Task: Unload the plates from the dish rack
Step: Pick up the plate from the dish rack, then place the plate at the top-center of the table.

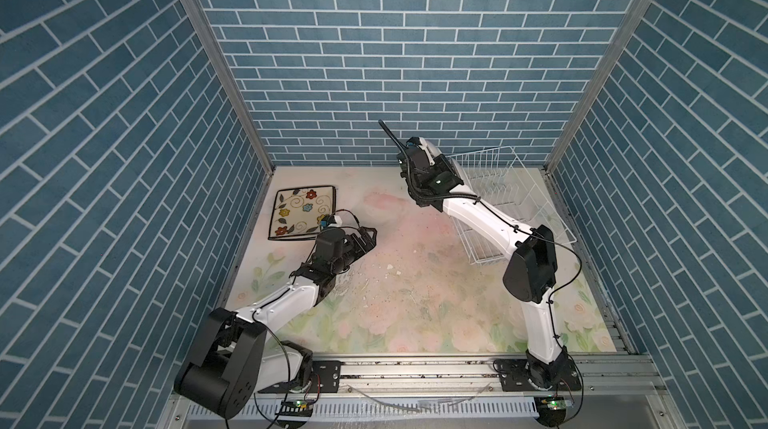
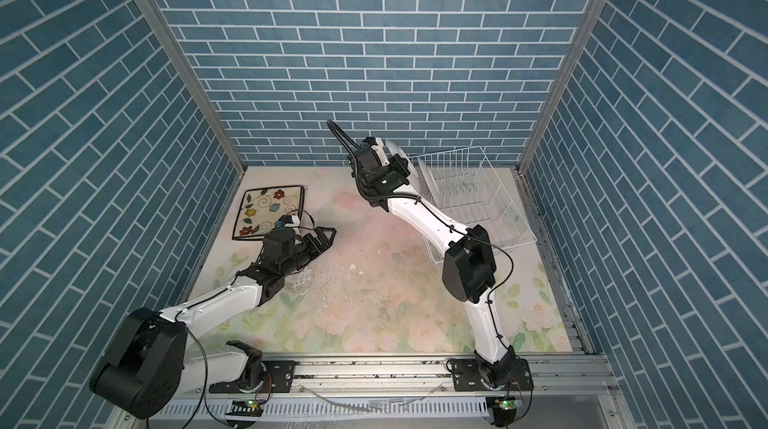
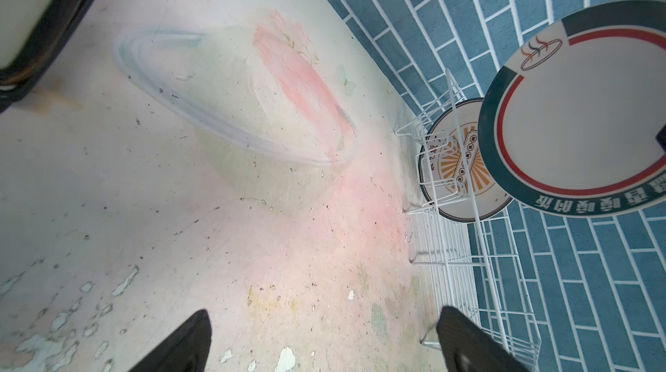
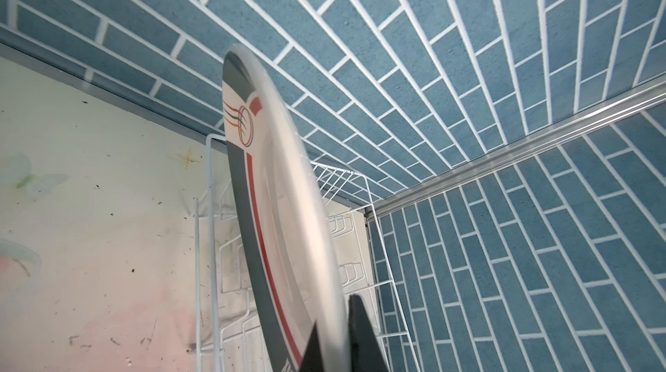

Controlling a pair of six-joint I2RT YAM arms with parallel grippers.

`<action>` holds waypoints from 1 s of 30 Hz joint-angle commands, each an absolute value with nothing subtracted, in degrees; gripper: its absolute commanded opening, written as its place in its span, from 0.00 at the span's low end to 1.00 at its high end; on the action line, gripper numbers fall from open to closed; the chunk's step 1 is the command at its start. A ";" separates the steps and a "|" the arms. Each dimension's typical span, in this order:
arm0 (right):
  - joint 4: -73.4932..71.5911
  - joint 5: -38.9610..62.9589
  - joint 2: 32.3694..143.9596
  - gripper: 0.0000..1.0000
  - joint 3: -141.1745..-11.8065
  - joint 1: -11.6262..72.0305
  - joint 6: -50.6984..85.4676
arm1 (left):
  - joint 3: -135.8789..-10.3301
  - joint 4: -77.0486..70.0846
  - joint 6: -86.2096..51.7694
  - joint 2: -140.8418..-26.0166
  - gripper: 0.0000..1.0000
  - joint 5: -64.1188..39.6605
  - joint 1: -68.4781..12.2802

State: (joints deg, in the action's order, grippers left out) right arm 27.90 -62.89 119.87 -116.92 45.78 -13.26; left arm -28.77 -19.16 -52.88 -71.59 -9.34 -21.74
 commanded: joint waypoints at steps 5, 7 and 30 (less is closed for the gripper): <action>35.73 -54.61 109.48 0.00 -115.78 46.96 -2.44 | -30.50 -20.02 -50.47 -70.46 1.00 -10.51 -20.94; 36.65 -49.83 106.58 0.00 -113.81 46.98 -0.04 | -30.50 -20.58 -50.29 -70.22 1.00 -11.17 -20.67; 24.71 2.95 81.02 0.00 -81.37 34.03 27.71 | -29.09 -27.44 -51.22 -67.52 1.00 -16.52 -19.86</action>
